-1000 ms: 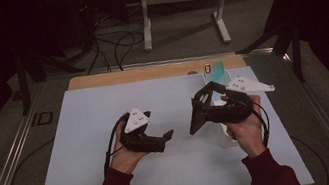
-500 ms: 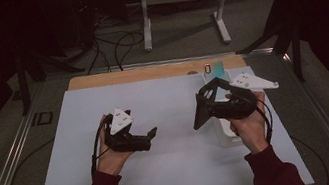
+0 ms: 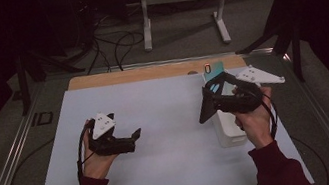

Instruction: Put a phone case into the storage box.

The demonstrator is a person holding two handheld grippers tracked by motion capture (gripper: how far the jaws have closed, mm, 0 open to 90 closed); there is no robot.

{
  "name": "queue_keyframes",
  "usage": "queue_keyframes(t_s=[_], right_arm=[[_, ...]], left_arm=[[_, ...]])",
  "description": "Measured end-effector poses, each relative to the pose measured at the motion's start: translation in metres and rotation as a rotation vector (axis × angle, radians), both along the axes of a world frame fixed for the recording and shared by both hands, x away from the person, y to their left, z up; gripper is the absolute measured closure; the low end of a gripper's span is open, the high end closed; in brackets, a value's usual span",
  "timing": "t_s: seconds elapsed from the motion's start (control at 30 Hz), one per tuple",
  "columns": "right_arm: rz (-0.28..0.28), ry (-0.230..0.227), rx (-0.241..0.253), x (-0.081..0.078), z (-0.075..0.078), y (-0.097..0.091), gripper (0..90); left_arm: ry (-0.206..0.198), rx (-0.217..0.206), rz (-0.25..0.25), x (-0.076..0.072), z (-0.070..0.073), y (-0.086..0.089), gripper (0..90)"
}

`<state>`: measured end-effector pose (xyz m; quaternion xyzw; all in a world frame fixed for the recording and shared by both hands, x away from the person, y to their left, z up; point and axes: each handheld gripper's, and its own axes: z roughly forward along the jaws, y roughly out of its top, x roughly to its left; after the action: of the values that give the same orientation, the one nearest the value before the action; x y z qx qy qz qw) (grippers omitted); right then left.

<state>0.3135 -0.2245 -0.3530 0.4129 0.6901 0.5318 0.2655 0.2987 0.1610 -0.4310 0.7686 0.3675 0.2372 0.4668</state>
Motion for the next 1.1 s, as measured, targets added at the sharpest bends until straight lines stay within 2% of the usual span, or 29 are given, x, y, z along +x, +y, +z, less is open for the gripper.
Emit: queue_keyframes(t_s=[0.73, 1.1], right_arm=[[-0.061, 0.001, -0.009, 0.014, 0.000, -0.015, 13.4], [-0.087, 0.007, 0.002, 0.018, -0.001, -0.022, 13.4]], left_arm=[[-0.017, -0.002, 0.049, -0.013, -0.018, 0.028, 0.0], [-0.002, 0.007, 0.089, -0.022, -0.030, 0.047, 0.0]])
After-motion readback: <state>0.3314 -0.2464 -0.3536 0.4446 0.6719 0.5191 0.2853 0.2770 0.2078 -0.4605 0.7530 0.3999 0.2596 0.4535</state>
